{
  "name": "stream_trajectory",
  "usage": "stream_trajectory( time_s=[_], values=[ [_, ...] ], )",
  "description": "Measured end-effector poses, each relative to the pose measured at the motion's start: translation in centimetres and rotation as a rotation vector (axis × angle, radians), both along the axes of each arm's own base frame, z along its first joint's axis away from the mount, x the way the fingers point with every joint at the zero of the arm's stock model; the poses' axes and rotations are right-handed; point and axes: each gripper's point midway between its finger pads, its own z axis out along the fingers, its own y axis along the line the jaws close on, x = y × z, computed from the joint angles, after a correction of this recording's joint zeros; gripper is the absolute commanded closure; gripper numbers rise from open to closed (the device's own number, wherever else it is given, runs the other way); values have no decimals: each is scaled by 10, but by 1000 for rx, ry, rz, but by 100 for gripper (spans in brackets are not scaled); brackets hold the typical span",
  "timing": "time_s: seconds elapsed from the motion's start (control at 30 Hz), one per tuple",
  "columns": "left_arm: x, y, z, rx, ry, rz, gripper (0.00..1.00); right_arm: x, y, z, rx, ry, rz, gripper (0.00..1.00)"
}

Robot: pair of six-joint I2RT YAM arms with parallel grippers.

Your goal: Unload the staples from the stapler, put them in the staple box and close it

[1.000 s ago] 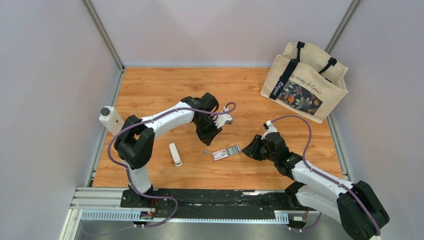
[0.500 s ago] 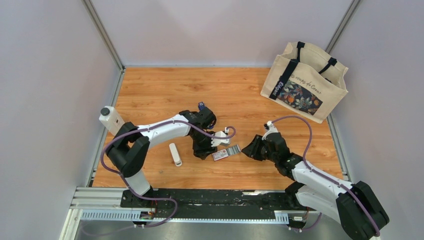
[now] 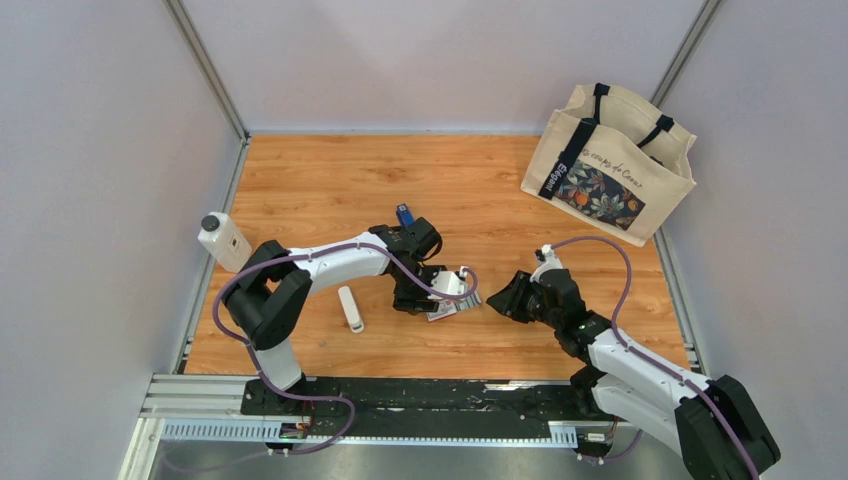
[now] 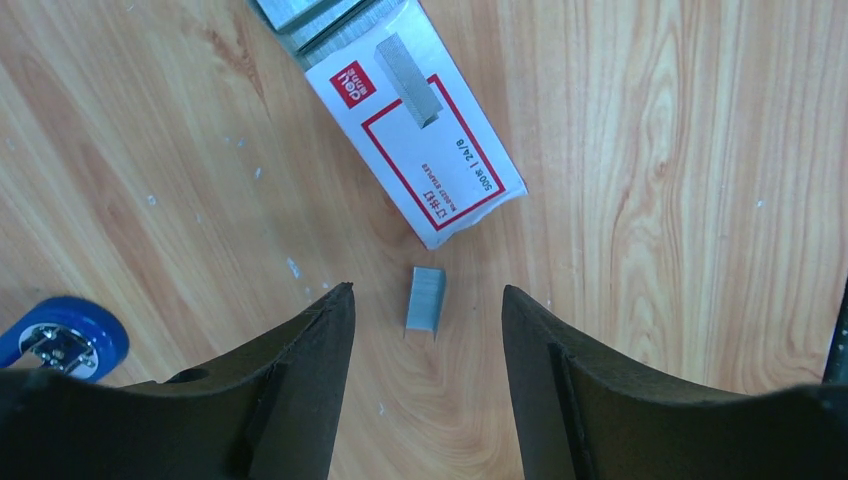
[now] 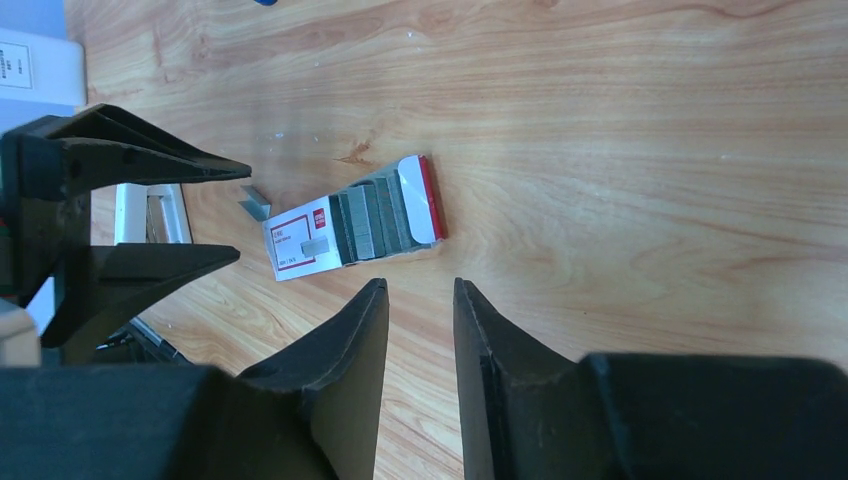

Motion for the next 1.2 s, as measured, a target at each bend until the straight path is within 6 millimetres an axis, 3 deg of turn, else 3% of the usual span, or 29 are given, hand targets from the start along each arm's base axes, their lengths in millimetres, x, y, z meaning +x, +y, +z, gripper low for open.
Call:
stream_trajectory(
  time_s=[0.2, 0.47, 0.9, 1.2],
  values=[
    [0, -2, -12, 49, -21, -36, 36, 1, -4, 0, 17, -1, -13, 67],
    [6, -2, -13, 77, -43, -38, 45, 1, -5, 0, 37, 1, -16, 67],
    [3, -5, -18, 132, -63, -64, 47, 0, -7, 0, 47, 0, -19, 66],
    [7, 0, -21, 178, -106, -59, 69, 2, -8, 2, 54, -7, -24, 67]
  ],
)
